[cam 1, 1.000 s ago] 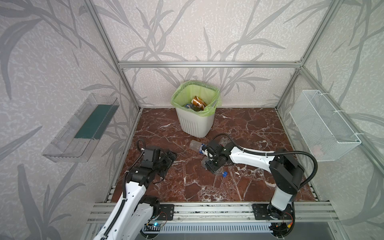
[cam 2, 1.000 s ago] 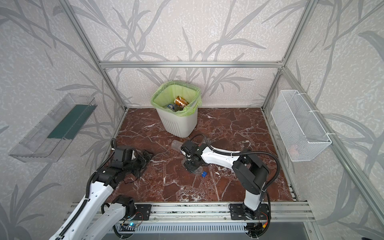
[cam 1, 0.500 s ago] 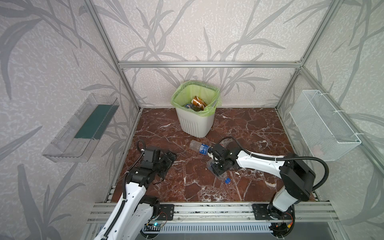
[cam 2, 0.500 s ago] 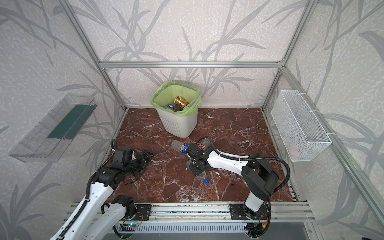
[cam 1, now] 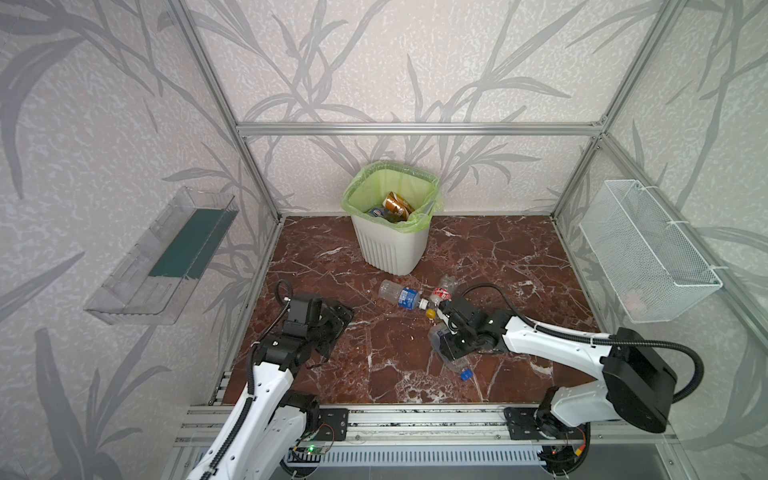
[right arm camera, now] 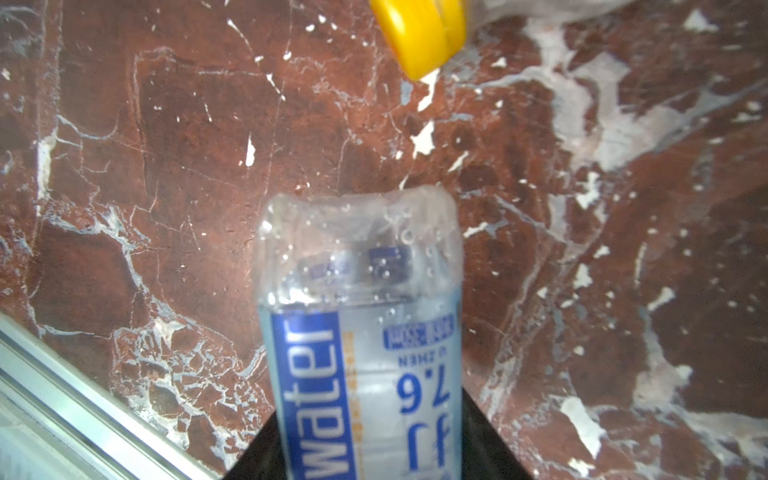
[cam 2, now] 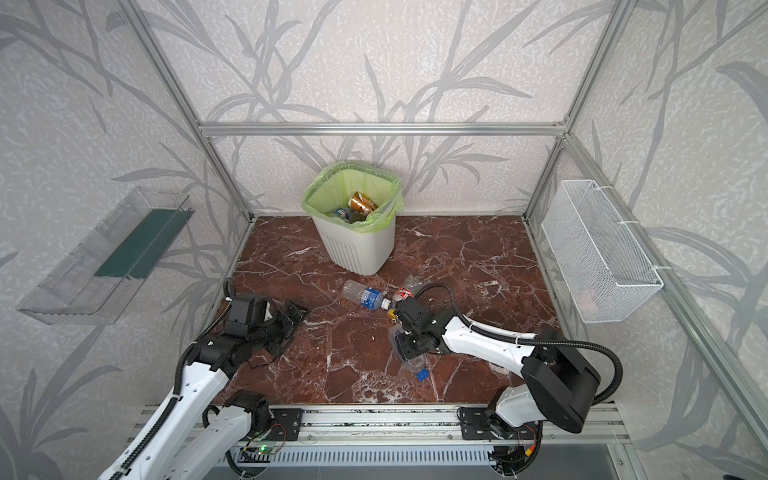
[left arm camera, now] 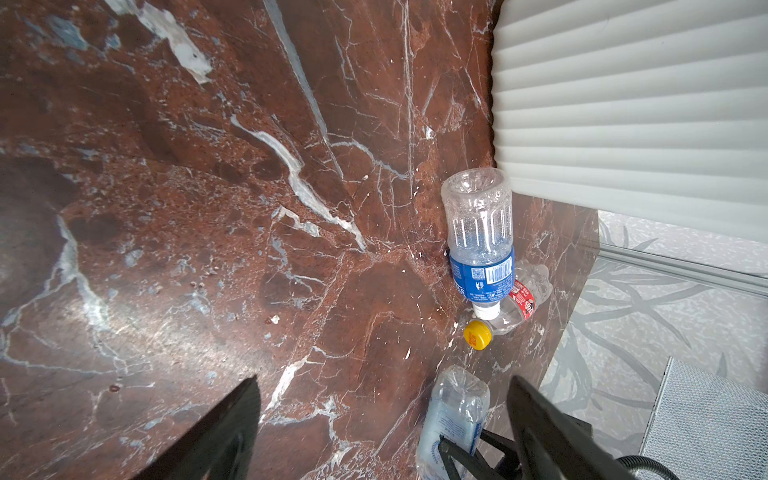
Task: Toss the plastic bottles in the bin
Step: 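Lower the right gripper onto the soda water bottle and close, then lift the soda water bottle over the bin and open the right gripper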
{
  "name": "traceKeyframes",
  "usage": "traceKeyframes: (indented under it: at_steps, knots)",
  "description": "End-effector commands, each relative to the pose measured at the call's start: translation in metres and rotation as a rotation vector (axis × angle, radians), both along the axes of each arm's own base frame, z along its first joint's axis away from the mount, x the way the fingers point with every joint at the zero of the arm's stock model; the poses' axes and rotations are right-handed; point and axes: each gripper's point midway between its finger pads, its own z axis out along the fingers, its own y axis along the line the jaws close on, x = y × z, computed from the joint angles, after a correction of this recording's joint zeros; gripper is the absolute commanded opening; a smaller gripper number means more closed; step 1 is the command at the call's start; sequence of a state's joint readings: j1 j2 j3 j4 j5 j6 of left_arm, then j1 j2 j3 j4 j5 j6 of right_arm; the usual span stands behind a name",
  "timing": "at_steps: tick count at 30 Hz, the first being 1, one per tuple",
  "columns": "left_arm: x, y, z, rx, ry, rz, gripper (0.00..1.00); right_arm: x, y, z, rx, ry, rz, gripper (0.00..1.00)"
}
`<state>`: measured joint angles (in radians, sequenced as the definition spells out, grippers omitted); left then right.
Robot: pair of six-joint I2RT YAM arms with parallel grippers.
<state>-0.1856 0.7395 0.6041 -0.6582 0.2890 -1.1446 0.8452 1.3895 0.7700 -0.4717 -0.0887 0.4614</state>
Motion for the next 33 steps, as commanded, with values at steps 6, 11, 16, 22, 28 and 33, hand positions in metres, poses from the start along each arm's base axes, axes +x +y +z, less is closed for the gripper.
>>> traceKeyframes:
  at_steps: [6, 11, 16, 22, 28, 33]
  knots:
    - [0.002, 0.001, -0.002, -0.004, 0.010, 0.009, 0.92, 0.007, -0.017, 0.011, 0.102, -0.013, -0.150, 0.52]
    - [0.003, 0.001, -0.002, 0.000, 0.013, 0.008, 0.92, 0.013, -0.021, 0.027, 0.199, -0.056, -0.211, 0.53]
    - [0.003, 0.001, -0.001, 0.003, 0.017, 0.007, 0.92, 0.026, -0.024, 0.066, 0.349, -0.160, -0.257, 0.53]
    - [0.006, 0.002, 0.007, 0.010, 0.005, 0.011, 0.92, 0.068, -0.004, 0.192, 0.547, -0.372, -0.220, 0.54]
    - [0.019, -0.003, 0.045, -0.028, -0.038, 0.023, 0.92, 0.166, 0.042, 0.411, 0.658, -0.643, -0.206, 0.67]
    - [0.022, 0.001, 0.078, 0.002, -0.107, 0.010, 0.91, 0.218, 0.041, 0.404, 0.540, -0.492, -0.298, 0.91]
